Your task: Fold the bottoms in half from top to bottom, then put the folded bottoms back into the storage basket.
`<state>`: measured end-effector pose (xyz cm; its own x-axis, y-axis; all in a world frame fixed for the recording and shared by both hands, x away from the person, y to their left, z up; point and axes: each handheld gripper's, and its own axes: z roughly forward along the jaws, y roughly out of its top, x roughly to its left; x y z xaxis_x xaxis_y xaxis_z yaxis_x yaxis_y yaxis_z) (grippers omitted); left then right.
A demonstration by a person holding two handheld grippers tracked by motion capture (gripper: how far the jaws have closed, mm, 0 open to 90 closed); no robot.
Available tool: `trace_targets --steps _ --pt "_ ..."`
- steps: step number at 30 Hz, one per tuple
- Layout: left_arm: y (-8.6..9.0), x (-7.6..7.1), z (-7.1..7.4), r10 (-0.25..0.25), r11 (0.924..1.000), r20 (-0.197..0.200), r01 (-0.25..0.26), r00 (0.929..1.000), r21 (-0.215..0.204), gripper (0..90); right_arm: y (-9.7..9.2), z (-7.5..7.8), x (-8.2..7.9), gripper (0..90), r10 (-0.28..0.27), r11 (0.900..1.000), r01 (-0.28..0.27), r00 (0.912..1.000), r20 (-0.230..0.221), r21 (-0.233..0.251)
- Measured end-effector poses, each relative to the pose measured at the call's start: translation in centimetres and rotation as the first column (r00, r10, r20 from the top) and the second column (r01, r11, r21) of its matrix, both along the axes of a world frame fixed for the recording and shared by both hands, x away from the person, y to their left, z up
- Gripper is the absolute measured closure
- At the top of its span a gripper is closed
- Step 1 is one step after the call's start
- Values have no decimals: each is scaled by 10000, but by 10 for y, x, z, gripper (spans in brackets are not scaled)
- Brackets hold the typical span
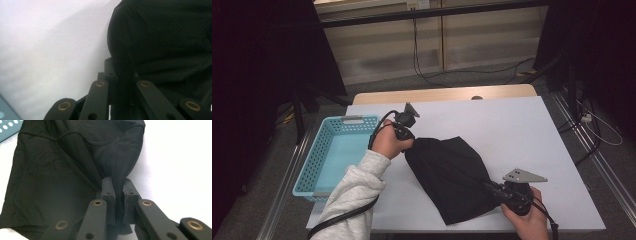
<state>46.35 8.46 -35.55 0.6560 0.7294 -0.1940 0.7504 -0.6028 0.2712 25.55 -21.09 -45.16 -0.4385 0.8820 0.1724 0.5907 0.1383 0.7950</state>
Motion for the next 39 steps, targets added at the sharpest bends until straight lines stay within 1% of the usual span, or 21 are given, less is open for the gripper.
trace_targets --steps 5,8,10,13,16,19,21,23,24,29,31,34,35,39 --pt "-1 3 6 -98 9994 -63 100 9999 322 852 6 3 1 828 61 10000 -61 9999 149 -40" --pt "0 4 11 -86 9994 -104 89 9999 328 852 8 5 2 827 78 9999 -76 9997 213 -66" --pt "2 5 16 -86 9992 -69 88 9999 379 852 9 6 3 827 113 9999 -113 9995 290 -2" --pt "3 6 27 -92 9994 -41 94 9999 346 852 10 9 4 827 129 9999 -130 9990 431 14" --pt "4 7 37 -234 9985 26 233 9997 491 851 13 13 5 827 112 9999 -118 9984 557 104" --pt "5 8 46 -242 9981 119 235 9996 561 852 16 14 7 827 170 9997 -181 9979 621 164" --pt "7 9 49 -173 9979 34 171 9998 624 852 19 16 8 827 207 9996 -220 9976 661 188" --pt "10 10 53 -247 9970 63 242 9997 729 852 22 18 8 827 228 9993 -248 9972 713 270" --pt "12 10 54 -130 9975 21 128 9999 692 852 23 20 9 827 251 9992 -274 9969 744 302" --pt "23 14 63 -85 9972 3 84 10000 741 852 31 26 12 827 397 9984 -430 9953 886 358" --pt "27 15 67 -85 9968 64 79 9999 799 851 35 28 14 827 457 9981 -494 9943 959 370" --pt "34 16 75 -30 9971 118 21 9999 757 851 42 30 16 827 556 9971 -603 9936 986 456" --pt "36 16 77 -9 9966 140 -2 9999 823 851 44 31 17 827 592 9968 -645 9928 1040 478" --pt "43 17 85 10 9967 203 -27 9998 815 852 53 37 18 826 698 9959 -758 9912 1127 501"
